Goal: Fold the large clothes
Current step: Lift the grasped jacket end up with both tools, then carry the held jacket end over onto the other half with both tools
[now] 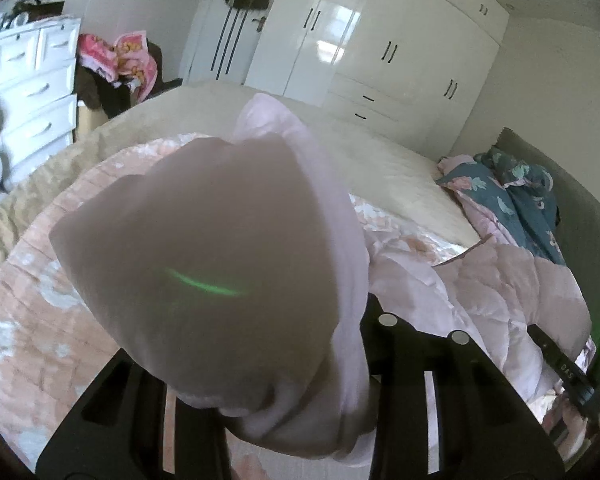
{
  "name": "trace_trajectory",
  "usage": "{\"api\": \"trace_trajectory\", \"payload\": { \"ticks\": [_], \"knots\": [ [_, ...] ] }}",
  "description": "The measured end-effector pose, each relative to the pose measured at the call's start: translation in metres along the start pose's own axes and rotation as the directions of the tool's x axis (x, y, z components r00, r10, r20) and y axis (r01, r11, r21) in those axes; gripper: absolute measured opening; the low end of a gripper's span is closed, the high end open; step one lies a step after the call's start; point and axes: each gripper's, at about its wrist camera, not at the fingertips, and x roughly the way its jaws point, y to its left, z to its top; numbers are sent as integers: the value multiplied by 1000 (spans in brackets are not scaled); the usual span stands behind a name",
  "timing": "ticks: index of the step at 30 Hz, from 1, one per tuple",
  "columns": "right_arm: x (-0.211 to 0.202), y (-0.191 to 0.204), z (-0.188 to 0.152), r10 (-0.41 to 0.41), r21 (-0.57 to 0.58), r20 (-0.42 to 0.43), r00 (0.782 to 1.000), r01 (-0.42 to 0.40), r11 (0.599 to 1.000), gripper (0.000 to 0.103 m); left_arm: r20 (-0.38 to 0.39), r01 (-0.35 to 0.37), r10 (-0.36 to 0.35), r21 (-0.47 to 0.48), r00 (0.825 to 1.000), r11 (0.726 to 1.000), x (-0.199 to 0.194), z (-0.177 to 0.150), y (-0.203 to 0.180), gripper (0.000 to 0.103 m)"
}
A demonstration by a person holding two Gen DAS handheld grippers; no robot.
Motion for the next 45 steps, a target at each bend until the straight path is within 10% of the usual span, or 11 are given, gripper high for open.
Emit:
{"api": "trace_trajectory", "payload": {
  "ticks": [45],
  "knots": [
    [-117,37,-80,13,-148,-3,1000,-13,989,29,-62,-53,55,23,997,998,-115,-93,29,26]
  ]
}}
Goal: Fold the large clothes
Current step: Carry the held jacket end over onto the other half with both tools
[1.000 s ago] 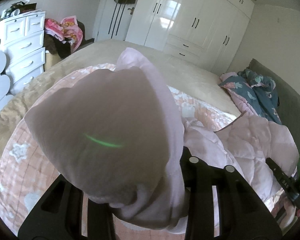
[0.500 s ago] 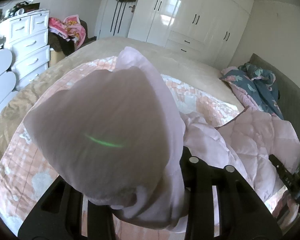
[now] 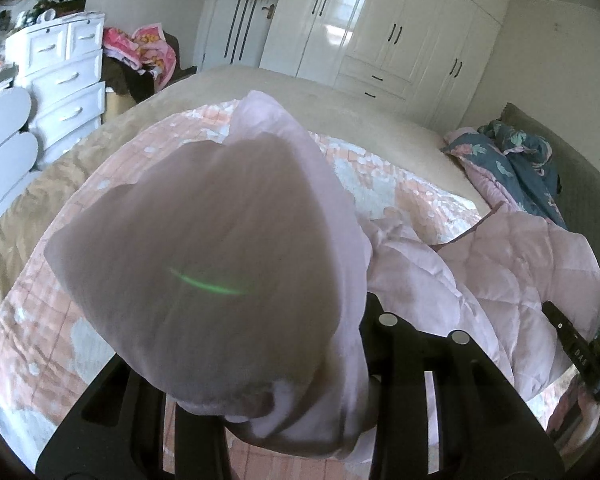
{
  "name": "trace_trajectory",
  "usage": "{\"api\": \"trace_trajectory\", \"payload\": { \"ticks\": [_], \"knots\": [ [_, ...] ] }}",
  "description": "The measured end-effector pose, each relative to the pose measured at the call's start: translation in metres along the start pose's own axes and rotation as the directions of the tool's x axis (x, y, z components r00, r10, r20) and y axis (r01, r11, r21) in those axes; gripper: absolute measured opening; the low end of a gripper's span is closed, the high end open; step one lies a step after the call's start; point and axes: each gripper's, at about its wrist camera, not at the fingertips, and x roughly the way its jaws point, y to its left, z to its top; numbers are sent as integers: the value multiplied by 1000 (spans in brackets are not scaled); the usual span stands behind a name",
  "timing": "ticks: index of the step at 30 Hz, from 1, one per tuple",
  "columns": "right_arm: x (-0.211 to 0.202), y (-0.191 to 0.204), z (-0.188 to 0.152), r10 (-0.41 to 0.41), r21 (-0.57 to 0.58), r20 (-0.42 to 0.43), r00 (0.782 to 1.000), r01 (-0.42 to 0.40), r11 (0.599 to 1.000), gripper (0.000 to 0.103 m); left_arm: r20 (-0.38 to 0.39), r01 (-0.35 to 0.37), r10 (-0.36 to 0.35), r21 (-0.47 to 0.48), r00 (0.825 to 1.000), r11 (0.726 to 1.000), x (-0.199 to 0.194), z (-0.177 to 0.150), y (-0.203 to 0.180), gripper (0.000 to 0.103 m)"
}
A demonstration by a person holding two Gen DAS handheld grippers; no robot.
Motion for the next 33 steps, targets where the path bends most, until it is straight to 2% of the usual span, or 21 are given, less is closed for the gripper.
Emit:
{"api": "trace_trajectory", "payload": {
  "ticks": [13,22,33],
  "knots": [
    [-13,1,-19,-23,-46,12,1000,24,999,29,-16,-2,2,2,1000,1000,-6,-23,8,27],
    [-20,4,-33,-37,-81,24,999,39,996,29,-28,-3,2,-30,1000,1000,-14,-45,14,27],
    [-27,-2,-46,-54,-66,24,998,55,996,29,-40,-12,11,-29,999,999,-21,-56,19,28]
  ]
}}
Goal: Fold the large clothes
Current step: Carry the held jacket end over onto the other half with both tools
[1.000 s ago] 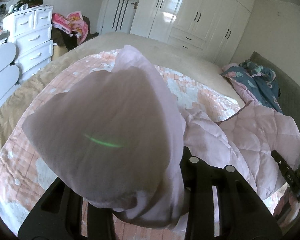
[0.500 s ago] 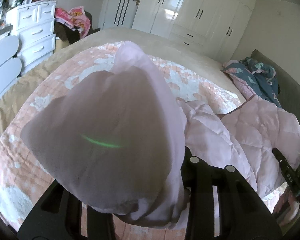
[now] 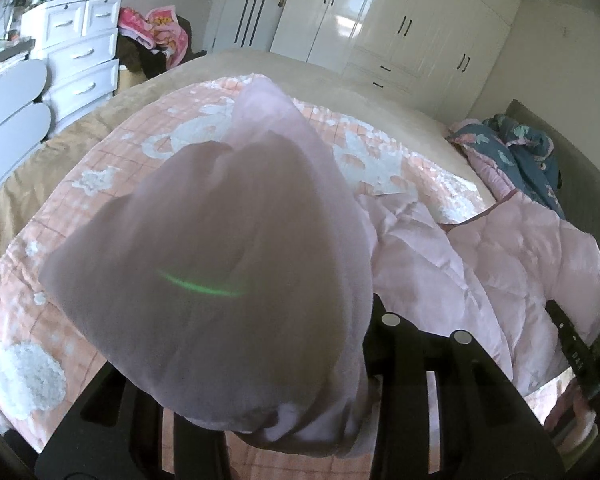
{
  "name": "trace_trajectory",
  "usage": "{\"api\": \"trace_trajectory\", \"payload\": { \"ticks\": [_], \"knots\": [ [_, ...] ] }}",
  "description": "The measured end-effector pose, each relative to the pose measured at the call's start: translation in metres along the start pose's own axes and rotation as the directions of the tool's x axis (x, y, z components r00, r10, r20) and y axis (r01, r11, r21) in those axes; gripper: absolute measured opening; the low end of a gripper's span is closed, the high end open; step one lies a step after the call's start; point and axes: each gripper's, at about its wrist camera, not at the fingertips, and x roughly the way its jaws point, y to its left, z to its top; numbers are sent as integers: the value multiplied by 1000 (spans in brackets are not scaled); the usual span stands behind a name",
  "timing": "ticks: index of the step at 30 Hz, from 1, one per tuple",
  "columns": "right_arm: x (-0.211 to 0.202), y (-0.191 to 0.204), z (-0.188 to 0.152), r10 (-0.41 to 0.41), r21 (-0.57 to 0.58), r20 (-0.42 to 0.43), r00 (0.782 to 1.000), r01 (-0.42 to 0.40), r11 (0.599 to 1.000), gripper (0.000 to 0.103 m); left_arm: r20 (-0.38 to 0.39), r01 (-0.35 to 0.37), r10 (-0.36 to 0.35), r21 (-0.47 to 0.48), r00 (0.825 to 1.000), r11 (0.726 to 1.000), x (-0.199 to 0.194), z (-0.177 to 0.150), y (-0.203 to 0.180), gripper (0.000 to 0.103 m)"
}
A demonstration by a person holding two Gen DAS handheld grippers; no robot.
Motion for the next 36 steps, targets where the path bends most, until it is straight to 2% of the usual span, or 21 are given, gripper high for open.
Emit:
{"api": "trace_trajectory", "payload": {
  "ticks": [11,20,28,36],
  "knots": [
    [8,-5,-7,-20,34,-33,999,22,999,30,-18,-37,38,21,999,999,8,-11,3,30],
    [22,-18,-17,-30,122,-92,995,41,992,32,-45,-56,56,-1,997,998,18,-22,13,32],
    [36,-36,-37,-12,245,-161,987,52,968,35,-53,-63,63,-6,997,998,19,-30,13,33],
    [36,-35,-48,-27,285,-205,978,86,955,41,-67,-58,57,-19,996,998,17,-34,18,35]
  ]
}}
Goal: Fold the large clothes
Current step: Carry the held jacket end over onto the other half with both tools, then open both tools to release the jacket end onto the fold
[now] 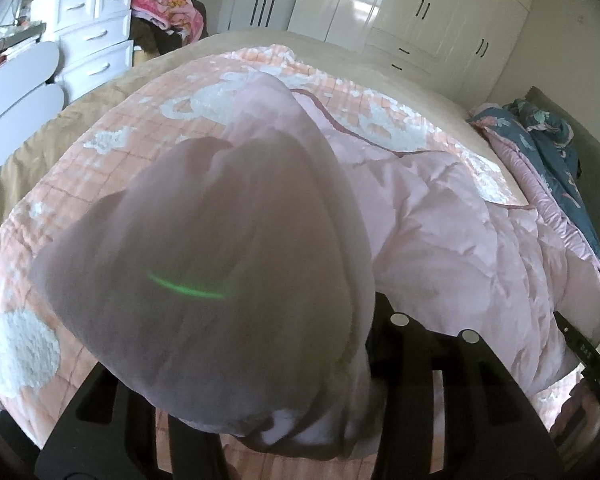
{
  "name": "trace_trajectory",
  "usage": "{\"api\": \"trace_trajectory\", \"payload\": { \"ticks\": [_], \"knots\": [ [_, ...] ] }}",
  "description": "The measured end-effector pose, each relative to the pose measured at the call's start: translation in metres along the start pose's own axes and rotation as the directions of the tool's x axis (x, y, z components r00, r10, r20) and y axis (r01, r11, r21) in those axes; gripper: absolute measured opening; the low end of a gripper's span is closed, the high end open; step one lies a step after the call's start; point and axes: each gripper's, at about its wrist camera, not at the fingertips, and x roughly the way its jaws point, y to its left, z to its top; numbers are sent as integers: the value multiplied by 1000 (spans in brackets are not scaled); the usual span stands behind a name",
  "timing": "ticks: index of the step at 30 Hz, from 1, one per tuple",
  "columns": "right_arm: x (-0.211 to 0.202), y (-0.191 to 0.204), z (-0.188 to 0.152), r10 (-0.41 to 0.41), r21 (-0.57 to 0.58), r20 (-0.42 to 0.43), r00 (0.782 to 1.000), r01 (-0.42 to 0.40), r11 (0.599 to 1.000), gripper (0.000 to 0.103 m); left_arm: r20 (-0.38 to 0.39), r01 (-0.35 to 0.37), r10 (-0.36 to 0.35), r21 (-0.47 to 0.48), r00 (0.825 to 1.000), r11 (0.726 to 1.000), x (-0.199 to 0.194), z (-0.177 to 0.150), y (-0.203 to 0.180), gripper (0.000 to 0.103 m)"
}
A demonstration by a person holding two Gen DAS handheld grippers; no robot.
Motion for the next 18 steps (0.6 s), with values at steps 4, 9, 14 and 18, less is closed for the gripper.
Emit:
{"api": "trace_trajectory", "payload": {
  "ticks": [4,9,14,18],
  "knots": [
    [-2,-6,-1,3,55,-26,1000,-2,998,53,-5,7,-8,-10,1000,1000,1,-2,6,37],
    [-4,-21,-8,36,143,-57,998,-27,989,70,-10,27,-27,-31,1000,999,4,-6,14,39],
    [-8,-39,-20,45,187,-66,997,-32,982,81,4,54,-54,-55,999,997,7,-15,25,44],
    [-15,-44,-31,34,198,-67,997,-20,980,86,15,69,-68,-75,998,995,9,-24,36,50]
  ]
}}
